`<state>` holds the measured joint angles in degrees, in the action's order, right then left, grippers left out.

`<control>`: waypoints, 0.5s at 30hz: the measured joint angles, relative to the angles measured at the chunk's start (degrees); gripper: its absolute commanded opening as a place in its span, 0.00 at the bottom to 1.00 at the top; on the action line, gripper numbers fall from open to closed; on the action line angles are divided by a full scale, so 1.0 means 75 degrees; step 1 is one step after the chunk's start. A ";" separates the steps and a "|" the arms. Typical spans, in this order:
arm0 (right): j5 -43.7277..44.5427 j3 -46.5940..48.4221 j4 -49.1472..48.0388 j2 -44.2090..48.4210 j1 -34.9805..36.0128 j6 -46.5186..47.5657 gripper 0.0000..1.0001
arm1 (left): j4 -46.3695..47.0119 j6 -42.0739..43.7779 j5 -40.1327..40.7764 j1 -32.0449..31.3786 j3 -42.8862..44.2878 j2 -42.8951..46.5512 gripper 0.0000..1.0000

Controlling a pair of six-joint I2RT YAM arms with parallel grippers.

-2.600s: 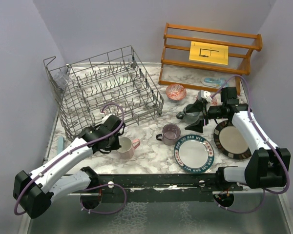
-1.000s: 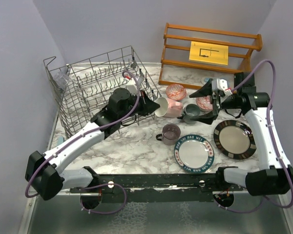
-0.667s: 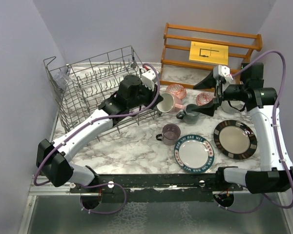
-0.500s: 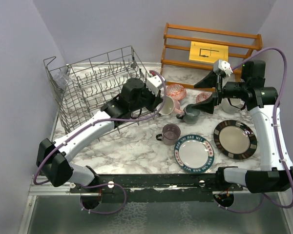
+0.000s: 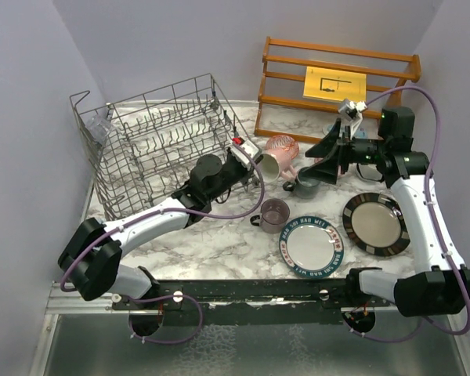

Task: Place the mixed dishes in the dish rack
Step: Pick up the cup at the center of the board.

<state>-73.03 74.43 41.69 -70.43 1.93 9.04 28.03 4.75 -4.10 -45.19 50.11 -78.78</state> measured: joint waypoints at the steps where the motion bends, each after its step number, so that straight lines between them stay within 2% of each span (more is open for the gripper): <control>1: -0.0012 -0.0076 -0.0242 0.0076 0.0000 -0.0341 0.96 | 0.0300 0.0009 0.0093 0.0000 -0.0064 0.0000 0.00; 8: -0.0239 -0.1358 -0.2955 0.0536 -0.0073 -0.4089 0.94 | 0.3115 0.0201 0.0425 0.0009 -0.0446 0.0000 0.00; 15: -0.0577 -0.2396 -0.5004 0.0437 -0.0163 -0.7222 0.91 | 0.4779 0.0495 0.0335 -0.0035 -0.0507 -0.0105 0.00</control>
<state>-77.36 56.47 4.16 -67.16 0.71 -45.12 63.88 8.47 -1.58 -45.45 46.30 -79.57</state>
